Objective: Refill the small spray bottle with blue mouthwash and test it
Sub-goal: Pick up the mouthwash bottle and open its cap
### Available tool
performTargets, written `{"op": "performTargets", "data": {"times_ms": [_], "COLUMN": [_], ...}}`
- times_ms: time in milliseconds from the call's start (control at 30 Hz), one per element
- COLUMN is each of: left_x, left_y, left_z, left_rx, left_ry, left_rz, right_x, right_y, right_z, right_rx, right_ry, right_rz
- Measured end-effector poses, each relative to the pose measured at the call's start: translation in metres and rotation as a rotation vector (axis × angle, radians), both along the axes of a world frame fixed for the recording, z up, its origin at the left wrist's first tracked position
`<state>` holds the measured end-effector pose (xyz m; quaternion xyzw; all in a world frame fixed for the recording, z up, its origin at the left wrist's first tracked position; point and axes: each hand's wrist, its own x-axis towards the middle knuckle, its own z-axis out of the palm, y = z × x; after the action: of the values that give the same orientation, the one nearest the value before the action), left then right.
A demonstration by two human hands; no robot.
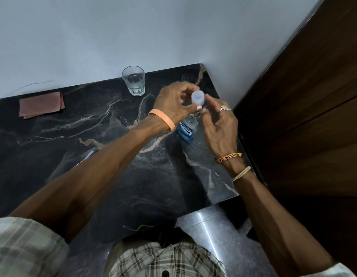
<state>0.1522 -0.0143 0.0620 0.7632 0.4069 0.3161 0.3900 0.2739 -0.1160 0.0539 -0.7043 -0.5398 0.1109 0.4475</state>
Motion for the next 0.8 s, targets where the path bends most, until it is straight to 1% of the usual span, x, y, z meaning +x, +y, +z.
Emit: {"op": "performTargets", "data": {"times_ms": [100, 200, 333, 400, 600, 800], "left_x": [0.017, 0.039, 0.060, 0.065, 0.070, 0.069], "left_y": [-0.015, -0.039, -0.076, -0.094, -0.126, -0.142], "left_z": [0.011, 0.003, -0.038, -0.060, -0.107, -0.137], "left_rx": [0.048, 0.013, -0.068, -0.100, -0.256, -0.287], "left_ry": [-0.010, 0.013, 0.086, 0.157, 0.282, 0.377], "left_rz": [0.003, -0.059, -0.105, -0.107, -0.129, -0.127], "right_x": [0.008, 0.022, 0.042, 0.047, 0.049, 0.044], "right_y": [-0.013, -0.036, -0.072, -0.088, -0.117, -0.128], "right_z": [0.007, 0.001, -0.026, -0.043, -0.089, -0.118], "right_rx": [0.066, 0.078, -0.060, -0.148, -0.349, -0.470], "right_ry": [0.043, 0.132, 0.240, 0.235, 0.239, 0.197], "right_rz": [-0.080, -0.187, -0.254, -0.271, -0.290, -0.240]}}
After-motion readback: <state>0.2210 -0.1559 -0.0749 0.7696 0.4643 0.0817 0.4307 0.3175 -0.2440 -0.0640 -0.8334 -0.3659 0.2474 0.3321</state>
